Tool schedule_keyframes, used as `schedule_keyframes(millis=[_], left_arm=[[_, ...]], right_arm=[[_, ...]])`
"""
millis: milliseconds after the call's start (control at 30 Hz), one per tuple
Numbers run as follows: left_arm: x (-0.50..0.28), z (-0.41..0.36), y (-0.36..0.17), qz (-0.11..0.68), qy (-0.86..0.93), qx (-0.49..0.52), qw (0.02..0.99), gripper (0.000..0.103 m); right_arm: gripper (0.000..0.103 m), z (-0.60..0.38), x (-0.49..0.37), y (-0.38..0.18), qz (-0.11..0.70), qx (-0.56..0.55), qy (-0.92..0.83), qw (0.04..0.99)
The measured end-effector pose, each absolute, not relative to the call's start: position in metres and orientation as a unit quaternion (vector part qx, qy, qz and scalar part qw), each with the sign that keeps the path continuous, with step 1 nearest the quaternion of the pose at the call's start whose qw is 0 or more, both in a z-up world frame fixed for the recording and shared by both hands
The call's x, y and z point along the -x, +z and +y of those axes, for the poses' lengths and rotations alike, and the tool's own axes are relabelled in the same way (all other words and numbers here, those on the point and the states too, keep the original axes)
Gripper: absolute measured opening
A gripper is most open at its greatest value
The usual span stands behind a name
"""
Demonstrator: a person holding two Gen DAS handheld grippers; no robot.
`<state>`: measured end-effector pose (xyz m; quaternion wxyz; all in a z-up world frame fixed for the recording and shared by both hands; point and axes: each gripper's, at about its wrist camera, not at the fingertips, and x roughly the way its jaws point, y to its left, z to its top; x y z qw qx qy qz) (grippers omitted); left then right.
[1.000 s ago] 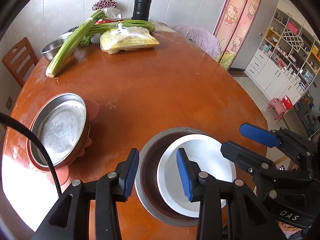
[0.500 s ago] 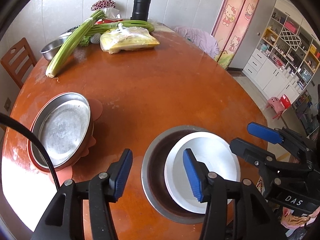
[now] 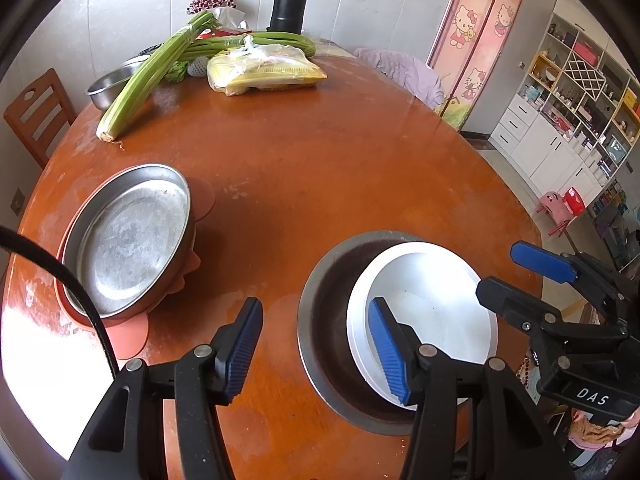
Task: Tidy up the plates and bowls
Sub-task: 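Grip the rim of the deep steel bowl with both grippers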
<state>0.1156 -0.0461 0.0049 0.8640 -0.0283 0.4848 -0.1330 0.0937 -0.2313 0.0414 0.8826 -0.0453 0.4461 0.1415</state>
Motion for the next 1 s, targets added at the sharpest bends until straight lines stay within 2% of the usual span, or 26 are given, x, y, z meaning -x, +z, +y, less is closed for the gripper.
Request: schedule_keyframes(millis=[1000], left_arm=[[-0.132, -0.062, -0.031, 0.521, -0.163, 0.03, 0.837, 0.055]], right_arm=[[0.067, -0.239, -0.105, -0.008, 0.509, -0.017, 0.159, 0.846]])
